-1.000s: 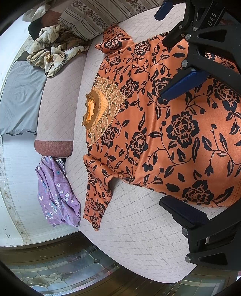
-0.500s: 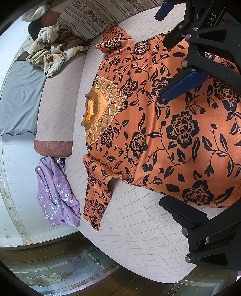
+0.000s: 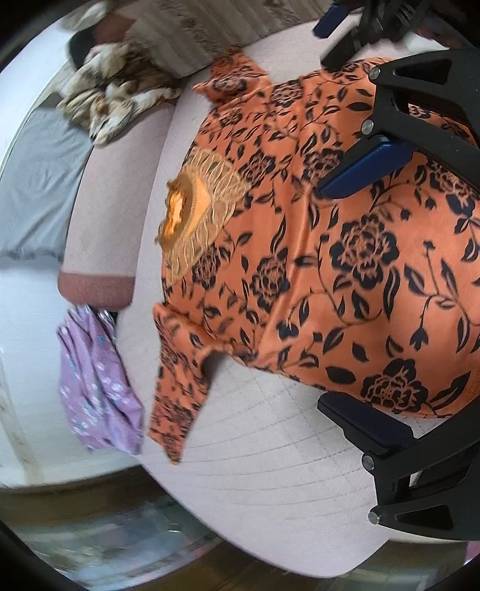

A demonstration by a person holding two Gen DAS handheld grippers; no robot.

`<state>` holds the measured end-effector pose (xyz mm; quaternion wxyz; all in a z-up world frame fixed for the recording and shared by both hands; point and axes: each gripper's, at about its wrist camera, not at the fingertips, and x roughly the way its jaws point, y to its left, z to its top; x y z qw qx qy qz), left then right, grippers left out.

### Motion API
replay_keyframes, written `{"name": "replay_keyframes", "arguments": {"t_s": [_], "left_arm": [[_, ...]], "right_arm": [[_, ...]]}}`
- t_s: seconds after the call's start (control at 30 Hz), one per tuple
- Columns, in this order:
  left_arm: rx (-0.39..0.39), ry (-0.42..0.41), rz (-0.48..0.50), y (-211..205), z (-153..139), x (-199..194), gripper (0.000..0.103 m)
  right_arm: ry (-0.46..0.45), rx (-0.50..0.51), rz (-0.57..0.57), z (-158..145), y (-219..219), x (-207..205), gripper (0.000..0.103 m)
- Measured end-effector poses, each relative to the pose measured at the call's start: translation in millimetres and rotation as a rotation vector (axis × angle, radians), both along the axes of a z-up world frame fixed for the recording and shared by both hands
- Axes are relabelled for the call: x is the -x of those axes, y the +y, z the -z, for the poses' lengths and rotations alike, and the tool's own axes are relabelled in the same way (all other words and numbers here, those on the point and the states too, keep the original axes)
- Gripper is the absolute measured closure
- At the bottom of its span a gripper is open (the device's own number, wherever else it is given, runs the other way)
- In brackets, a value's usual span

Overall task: Fold small clothes
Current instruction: 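Grasp a sleeve with the right gripper and fold it across the blouse body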

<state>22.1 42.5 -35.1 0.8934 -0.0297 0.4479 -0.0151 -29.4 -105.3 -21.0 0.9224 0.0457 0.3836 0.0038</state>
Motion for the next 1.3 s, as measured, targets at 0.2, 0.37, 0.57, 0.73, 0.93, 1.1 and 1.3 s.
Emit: {"name": "replay_keyframes", "arguments": {"t_s": [0.2,0.37,0.57,0.73,0.93,1.1,1.3], "left_arm": [[0.024,0.071,-0.220,92,33,-43,0.000],[0.031,0.095,-0.350,152,63,-71,0.000],[0.018,0.105,-0.412,180,95,-94,0.000],[-0.048,0.092,-0.444,183,105,-101,0.000],[-0.087,0.074,-0.444,181,108,-103,0.000],[-0.087,0.068,-0.446,182,108,-102,0.000],[-0.067,0.061,-0.448,182,108,-99,0.000]], "right_arm": [[-0.062,-0.316,0.156,1,-129,-19,0.000],[-0.040,-0.523,0.417,33,-270,-64,0.006],[0.002,-0.635,0.606,73,-383,-140,0.027],[-0.018,-0.610,0.663,81,-423,-195,0.027],[0.031,-0.539,0.714,96,-445,-237,0.088],[-0.087,-0.540,0.575,42,-428,-248,0.097],[-0.335,-0.504,0.203,-97,-288,-235,0.096]]}}
